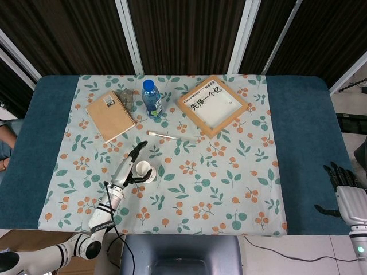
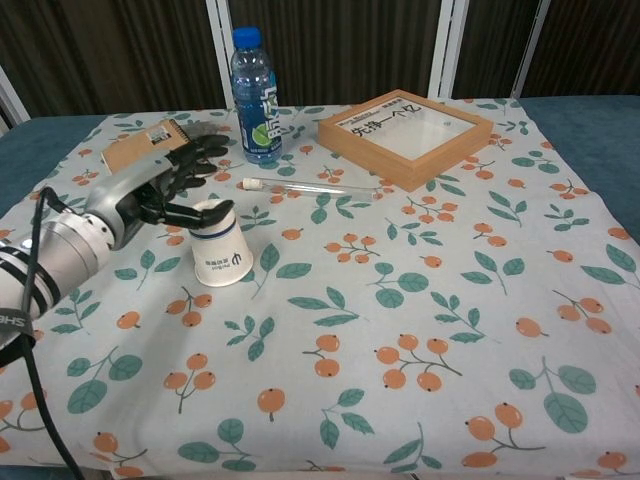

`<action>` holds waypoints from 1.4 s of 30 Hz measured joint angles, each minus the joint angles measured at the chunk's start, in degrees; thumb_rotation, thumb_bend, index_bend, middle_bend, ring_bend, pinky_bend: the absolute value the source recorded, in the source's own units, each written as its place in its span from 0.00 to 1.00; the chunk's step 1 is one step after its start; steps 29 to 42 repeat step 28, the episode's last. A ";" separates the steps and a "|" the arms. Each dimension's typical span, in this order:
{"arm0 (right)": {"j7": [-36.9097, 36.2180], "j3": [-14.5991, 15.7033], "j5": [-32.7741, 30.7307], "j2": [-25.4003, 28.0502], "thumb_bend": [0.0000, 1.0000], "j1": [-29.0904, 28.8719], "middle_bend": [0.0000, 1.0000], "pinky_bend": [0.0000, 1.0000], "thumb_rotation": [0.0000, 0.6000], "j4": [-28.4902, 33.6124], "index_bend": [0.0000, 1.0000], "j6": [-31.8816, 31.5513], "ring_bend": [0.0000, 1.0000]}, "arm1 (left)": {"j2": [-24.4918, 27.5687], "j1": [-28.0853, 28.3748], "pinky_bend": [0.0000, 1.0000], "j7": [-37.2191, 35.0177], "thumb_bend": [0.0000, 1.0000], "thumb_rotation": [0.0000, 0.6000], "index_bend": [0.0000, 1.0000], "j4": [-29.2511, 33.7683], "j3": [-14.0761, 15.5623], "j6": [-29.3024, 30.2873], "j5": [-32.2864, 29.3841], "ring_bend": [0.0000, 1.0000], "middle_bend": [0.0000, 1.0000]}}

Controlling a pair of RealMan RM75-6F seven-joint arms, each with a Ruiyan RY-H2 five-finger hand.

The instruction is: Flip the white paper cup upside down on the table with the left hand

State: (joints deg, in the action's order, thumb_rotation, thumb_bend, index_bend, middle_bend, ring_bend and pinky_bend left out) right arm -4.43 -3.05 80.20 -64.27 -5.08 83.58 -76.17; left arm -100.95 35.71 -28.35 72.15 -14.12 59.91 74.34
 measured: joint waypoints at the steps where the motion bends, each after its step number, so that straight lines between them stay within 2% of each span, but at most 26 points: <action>1: -0.03 -0.08 0.13 0.16 0.20 0.03 0.00 0.00 1.00 0.20 0.00 -0.30 0.00 | 0.70 -0.18 0.00 0.83 0.39 1.00 0.00 0.85 0.01 0.64 0.35 0.00 0.00; 5: -0.88 -0.19 1.41 0.45 0.20 0.19 0.00 0.00 1.00 0.28 0.00 -1.78 0.00 | 4.62 -1.31 0.00 7.29 0.42 1.00 0.00 5.41 0.30 3.25 1.21 0.00 0.00; 11: -2.66 -0.31 3.89 0.15 0.20 0.69 0.00 0.00 1.00 -1.25 0.00 -5.22 0.00 | 15.70 -4.80 0.00 26.90 0.41 1.00 0.00 15.72 2.36 8.00 1.98 0.00 0.00; 15: -2.19 -0.49 4.82 -0.09 0.20 1.00 0.00 0.00 1.00 -1.58 0.00 -7.03 0.00 | 24.32 -9.75 0.00 42.33 0.40 1.00 0.00 20.88 6.04 13.17 2.28 0.00 0.00; 18: -1.86 -0.66 5.48 -0.29 0.20 1.24 0.00 0.00 1.00 -1.52 0.00 -8.30 0.00 | 29.46 -14.38 0.00 49.23 0.40 1.00 0.00 22.75 9.24 17.20 2.39 0.00 0.00; 20: -1.85 -0.76 5.75 -0.41 0.20 1.36 0.00 0.00 1.00 -1.45 0.00 -8.91 0.00 | 30.60 -15.93 0.00 50.63 0.39 1.00 0.00 23.19 10.44 18.43 2.43 0.00 0.00; 23: -1.92 -0.82 6.50 -0.61 0.20 1.73 0.00 0.00 1.00 -1.24 0.00 -10.54 0.00 | 30.56 -18.44 0.00 49.12 0.38 1.00 0.00 21.65 12.43 20.87 3.02 0.00 0.00; 28: 0.34 -0.34 6.81 -0.56 0.20 2.24 0.00 0.00 1.00 0.80 0.00 -10.84 0.00 | 29.82 -24.71 0.00 41.46 0.38 1.00 0.00 13.75 15.57 26.63 5.55 0.00 0.00; 42: 0.34 -0.34 6.81 -0.56 0.20 2.24 0.00 0.00 1.00 0.80 0.00 -10.84 0.00 | 29.82 -24.71 0.00 41.46 0.38 1.00 0.00 13.75 15.57 26.63 5.55 0.00 0.00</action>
